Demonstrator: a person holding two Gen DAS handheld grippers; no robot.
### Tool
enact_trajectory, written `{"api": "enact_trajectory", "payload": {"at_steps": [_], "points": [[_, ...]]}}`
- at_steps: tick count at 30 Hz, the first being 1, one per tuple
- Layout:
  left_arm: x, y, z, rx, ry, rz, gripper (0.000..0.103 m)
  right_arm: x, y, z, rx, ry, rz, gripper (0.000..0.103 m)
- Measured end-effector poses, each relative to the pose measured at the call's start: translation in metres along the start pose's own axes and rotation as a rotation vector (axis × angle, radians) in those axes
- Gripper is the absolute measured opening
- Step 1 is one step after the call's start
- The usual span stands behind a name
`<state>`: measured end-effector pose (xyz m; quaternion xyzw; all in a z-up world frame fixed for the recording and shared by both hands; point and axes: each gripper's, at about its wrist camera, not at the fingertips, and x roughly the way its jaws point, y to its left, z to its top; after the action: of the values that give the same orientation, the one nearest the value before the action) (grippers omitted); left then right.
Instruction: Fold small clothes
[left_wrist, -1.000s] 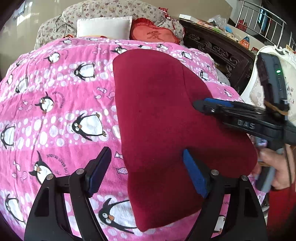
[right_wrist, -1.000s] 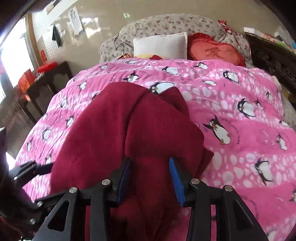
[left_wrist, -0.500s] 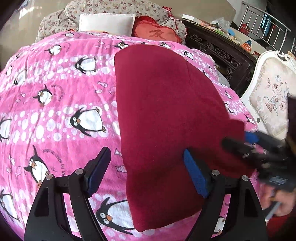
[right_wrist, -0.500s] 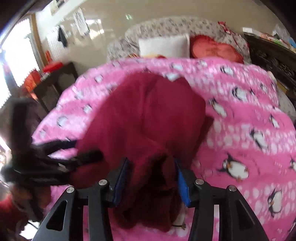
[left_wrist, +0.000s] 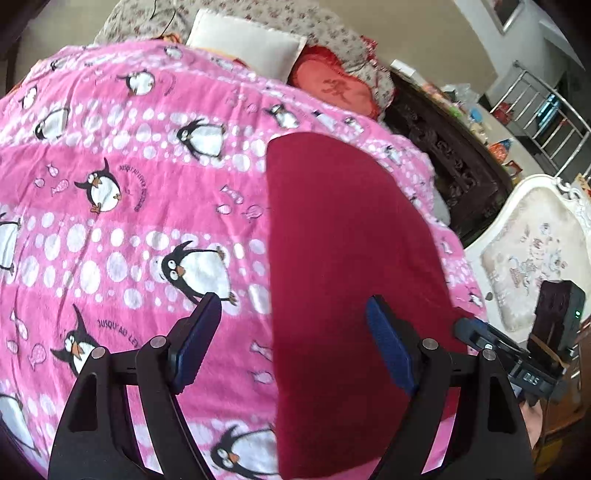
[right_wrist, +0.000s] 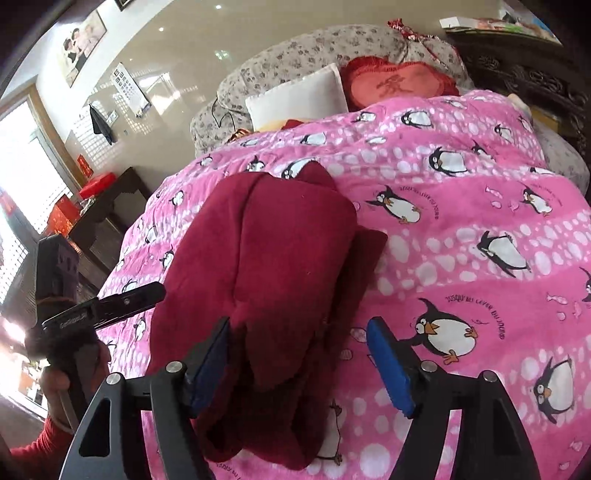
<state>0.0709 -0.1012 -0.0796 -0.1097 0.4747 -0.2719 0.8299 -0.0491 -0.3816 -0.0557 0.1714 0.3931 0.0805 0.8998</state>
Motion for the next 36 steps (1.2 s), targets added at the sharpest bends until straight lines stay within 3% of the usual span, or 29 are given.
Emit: {"api": "enact_trajectory", "payload": {"at_steps": [8,13,19,22,24,26,29,31,36], "points": [[0.020,-0.007,0.005,-0.002,0.042,-0.066,0.081,0.013,-0.004,0.010,0.014,0.022,0.018,0.078],[0.040,-0.012,0.011,0.002,0.116,-0.109,0.082,0.036,-0.013,0.016,0.059,0.068,0.090,0.081],[0.058,-0.009,0.013,0.008,0.189,-0.154,0.099,0.063,-0.025,0.015,0.117,0.100,0.169,0.090],[0.060,-0.013,0.012,0.042,0.197,-0.158,0.102,0.070,-0.021,0.016,0.106,0.084,0.185,0.085],[0.057,-0.018,0.011,0.065,0.194,-0.151,0.097,0.071,-0.015,0.015,0.095,0.073,0.181,0.077],[0.049,-0.020,0.011,0.058,0.188,-0.176,0.081,0.062,-0.004,0.017,0.072,0.052,0.169,0.066],[0.023,-0.019,0.015,0.054,0.173,-0.207,0.068,0.047,0.017,0.023,0.036,0.014,0.189,0.065],[0.001,-0.018,0.018,0.070,0.165,-0.212,0.068,0.039,0.036,0.030,0.013,0.002,0.213,0.064],[-0.057,0.006,0.022,0.119,0.063,-0.101,0.068,0.058,0.084,0.039,-0.032,0.010,0.310,0.064]]}}
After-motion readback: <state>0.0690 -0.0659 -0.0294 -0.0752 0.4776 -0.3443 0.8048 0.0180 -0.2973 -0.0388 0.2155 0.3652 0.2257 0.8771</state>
